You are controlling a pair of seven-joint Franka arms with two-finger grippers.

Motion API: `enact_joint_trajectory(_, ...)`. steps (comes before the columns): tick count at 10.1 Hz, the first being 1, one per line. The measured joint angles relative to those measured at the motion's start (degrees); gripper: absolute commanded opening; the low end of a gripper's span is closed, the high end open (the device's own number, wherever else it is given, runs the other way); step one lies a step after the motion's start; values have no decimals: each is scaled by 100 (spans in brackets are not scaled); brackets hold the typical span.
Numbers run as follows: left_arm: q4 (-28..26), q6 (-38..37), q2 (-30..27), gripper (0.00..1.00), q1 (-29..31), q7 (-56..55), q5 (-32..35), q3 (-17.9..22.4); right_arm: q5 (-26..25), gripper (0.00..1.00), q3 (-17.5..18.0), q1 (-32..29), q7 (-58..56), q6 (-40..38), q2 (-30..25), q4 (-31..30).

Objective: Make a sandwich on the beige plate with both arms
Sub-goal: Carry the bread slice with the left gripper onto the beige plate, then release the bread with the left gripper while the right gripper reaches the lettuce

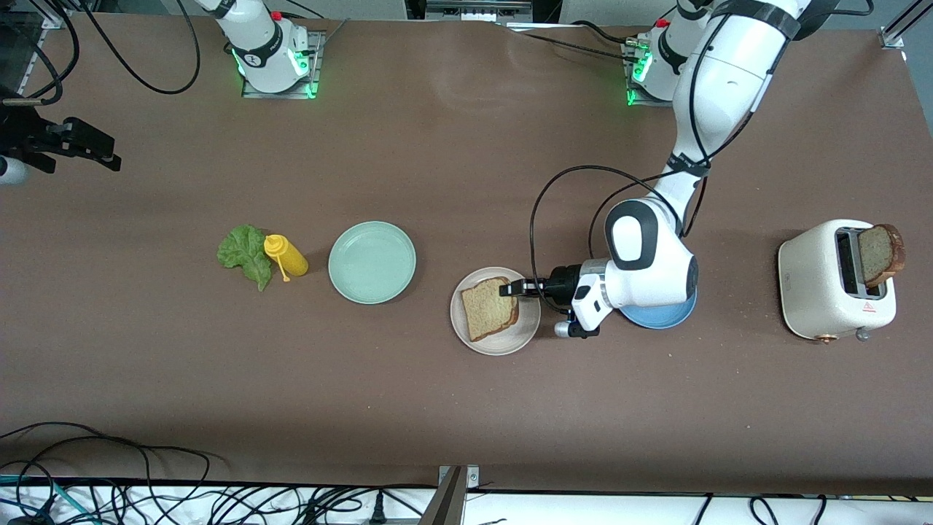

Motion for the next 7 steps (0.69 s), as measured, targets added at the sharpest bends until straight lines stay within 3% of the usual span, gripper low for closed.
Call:
enact_joint_trajectory(1, -22, 115, 55, 0, -45, 0, 0, 1, 0, 100, 0, 0, 0, 0, 0, 0)
enact_joint_trajectory(2, -31, 162, 97, 34, -64, 3, 0, 1, 0, 100, 0, 0, 0, 0, 0, 0)
enact_joint_trajectory(3, -32, 175, 122, 85, -64, 14, 12, 9, 0, 100, 0, 0, 0, 0, 0, 0)
enact_joint_trajectory(4, -32, 181, 136, 100, -64, 31, 177, 20, 0, 100, 0, 0, 0, 0, 0, 0)
enact_joint_trajectory(7, -16, 215, 135, 100, -50, 30, 460, 65, 0, 100, 0, 0, 0, 0, 0, -1)
